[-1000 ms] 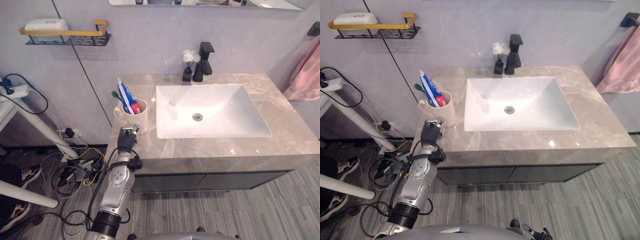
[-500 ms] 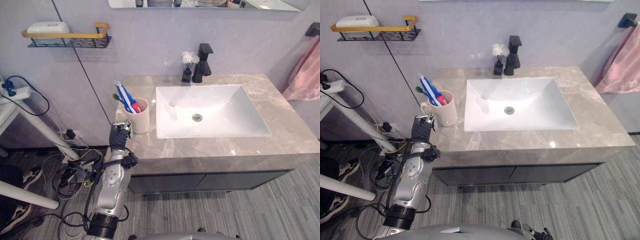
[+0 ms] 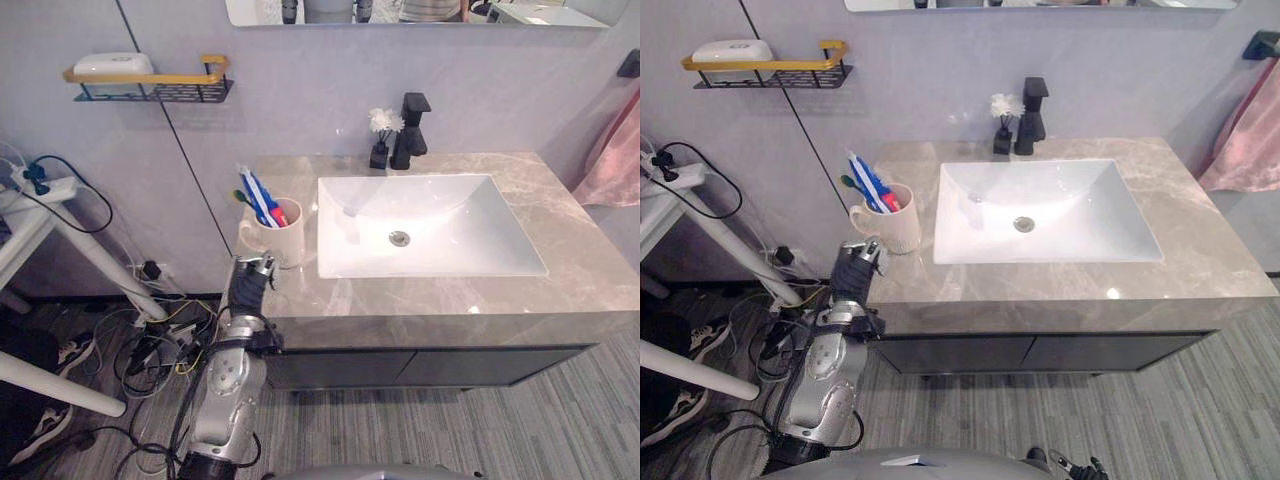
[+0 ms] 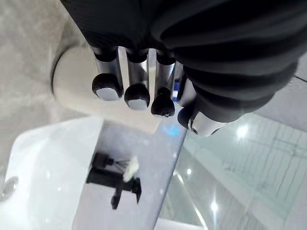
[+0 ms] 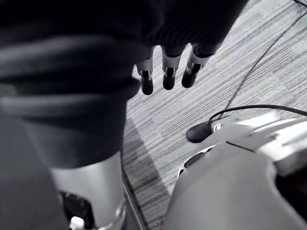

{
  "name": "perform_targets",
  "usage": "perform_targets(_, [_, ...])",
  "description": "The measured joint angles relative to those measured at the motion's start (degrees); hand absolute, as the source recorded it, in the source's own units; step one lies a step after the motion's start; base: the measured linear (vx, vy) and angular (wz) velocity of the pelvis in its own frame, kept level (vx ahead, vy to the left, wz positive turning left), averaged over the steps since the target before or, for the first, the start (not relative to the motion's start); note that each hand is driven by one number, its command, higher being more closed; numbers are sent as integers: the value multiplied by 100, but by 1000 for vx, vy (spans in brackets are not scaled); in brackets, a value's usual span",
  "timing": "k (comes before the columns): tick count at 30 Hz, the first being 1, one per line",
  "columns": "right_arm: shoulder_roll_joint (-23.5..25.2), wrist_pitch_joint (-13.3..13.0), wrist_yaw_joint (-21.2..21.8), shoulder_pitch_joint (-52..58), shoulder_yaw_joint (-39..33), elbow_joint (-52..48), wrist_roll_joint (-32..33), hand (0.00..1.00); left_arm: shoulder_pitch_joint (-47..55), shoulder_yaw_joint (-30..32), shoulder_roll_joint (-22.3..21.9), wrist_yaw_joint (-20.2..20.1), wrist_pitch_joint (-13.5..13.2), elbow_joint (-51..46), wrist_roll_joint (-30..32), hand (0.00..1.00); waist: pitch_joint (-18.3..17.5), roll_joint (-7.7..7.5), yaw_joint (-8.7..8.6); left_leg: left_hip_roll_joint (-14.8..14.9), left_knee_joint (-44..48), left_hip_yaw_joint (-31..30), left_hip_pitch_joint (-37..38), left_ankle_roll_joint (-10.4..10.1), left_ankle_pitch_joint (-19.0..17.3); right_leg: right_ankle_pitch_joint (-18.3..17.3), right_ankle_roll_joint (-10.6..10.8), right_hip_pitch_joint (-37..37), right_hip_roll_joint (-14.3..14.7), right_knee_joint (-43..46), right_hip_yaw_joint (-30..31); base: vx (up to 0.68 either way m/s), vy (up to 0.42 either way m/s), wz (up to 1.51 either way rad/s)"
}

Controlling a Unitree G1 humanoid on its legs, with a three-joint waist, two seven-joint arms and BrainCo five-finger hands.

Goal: Organize washtable

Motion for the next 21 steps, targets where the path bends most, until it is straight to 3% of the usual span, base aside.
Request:
perform_targets(11, [-5, -1, -1, 3, 0, 4, 11, 0, -86, -236, 39, -86, 36, 39, 2, 100, -7, 5, -17, 0, -9, 27, 8, 0, 0, -2, -4, -7, 1, -1, 16, 0, 0, 0])
perform_targets(21, [-1, -4, -28, 4, -22, -10, 35, 0, -826, 67, 43, 392, 44, 733, 55, 100, -10, -2, -75, 0, -41, 119, 40, -1, -4, -1, -4, -44, 2, -2, 90, 4, 0, -2])
